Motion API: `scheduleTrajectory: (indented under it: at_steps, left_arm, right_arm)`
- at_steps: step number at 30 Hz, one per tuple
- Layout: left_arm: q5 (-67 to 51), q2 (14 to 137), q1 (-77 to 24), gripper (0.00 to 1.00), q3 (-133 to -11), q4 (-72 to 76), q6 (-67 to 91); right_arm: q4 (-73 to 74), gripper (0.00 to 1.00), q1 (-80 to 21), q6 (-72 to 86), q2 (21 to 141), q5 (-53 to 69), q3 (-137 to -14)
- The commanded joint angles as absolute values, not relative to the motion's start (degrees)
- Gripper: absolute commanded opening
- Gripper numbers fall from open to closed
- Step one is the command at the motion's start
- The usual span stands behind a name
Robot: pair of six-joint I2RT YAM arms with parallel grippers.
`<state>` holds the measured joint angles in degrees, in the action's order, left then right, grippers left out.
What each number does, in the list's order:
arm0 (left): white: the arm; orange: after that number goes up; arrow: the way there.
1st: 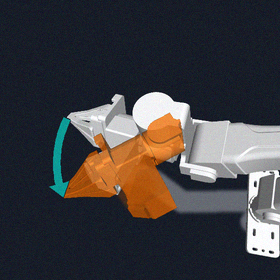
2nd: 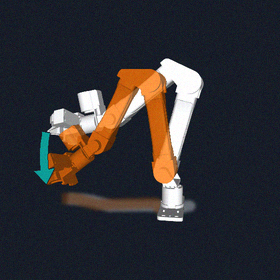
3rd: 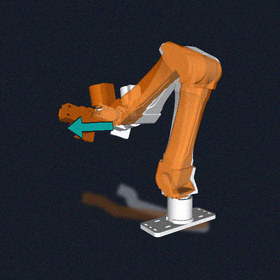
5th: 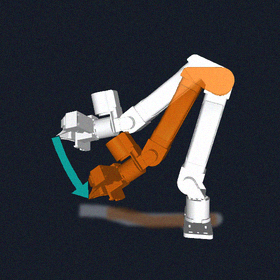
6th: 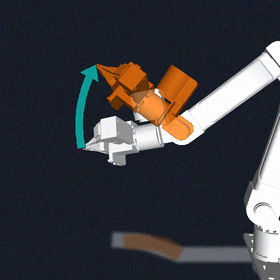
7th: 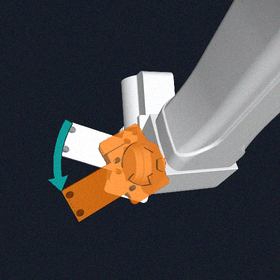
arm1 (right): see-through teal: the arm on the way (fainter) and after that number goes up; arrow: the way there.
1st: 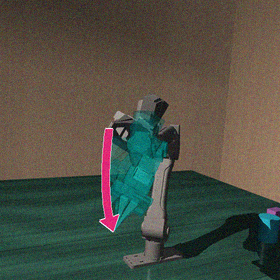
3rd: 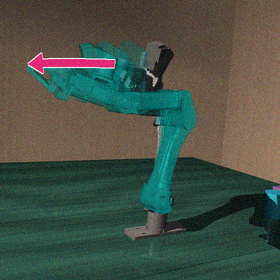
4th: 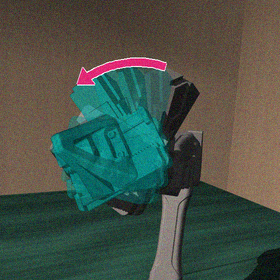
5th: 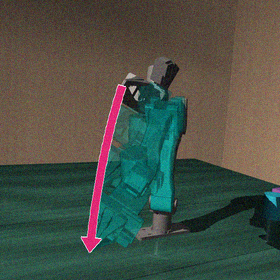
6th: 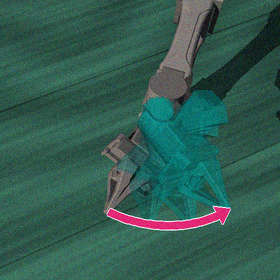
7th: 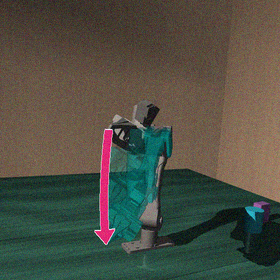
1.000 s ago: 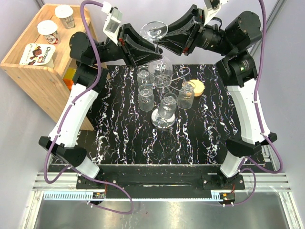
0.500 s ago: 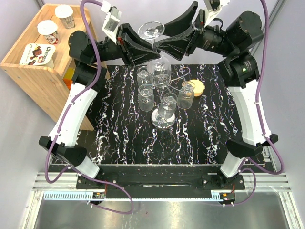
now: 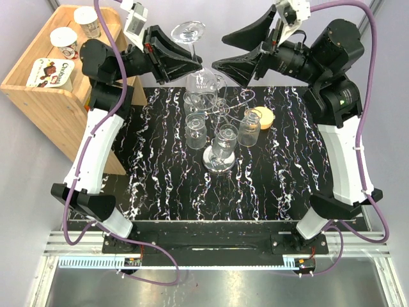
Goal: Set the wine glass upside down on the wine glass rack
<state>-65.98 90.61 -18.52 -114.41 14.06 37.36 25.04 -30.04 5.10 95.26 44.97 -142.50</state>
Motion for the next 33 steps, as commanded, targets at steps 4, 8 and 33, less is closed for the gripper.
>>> scheduleTrajectory:
  at_steps: [4,8,33]
  left_arm:
    - [-65.8,89.0,-12.7,0.00,-116.9,19.3,38.7]
    - [-66.1,88.6,-10.3,0.00,-115.3,18.4,36.7]
    - [-67.5,87.3,-4.8,0.00,-111.5,17.8,33.0]
  right_arm:
    - [36.0,0.77,-29.9,-11.8,91.1,25.3,-134.3]
    - [37.8,0.71,-29.2,-17.0,89.6,17.3,-127.6]
    - [44.4,0.67,-15.7,-19.4,82.0,24.6,-110.2]
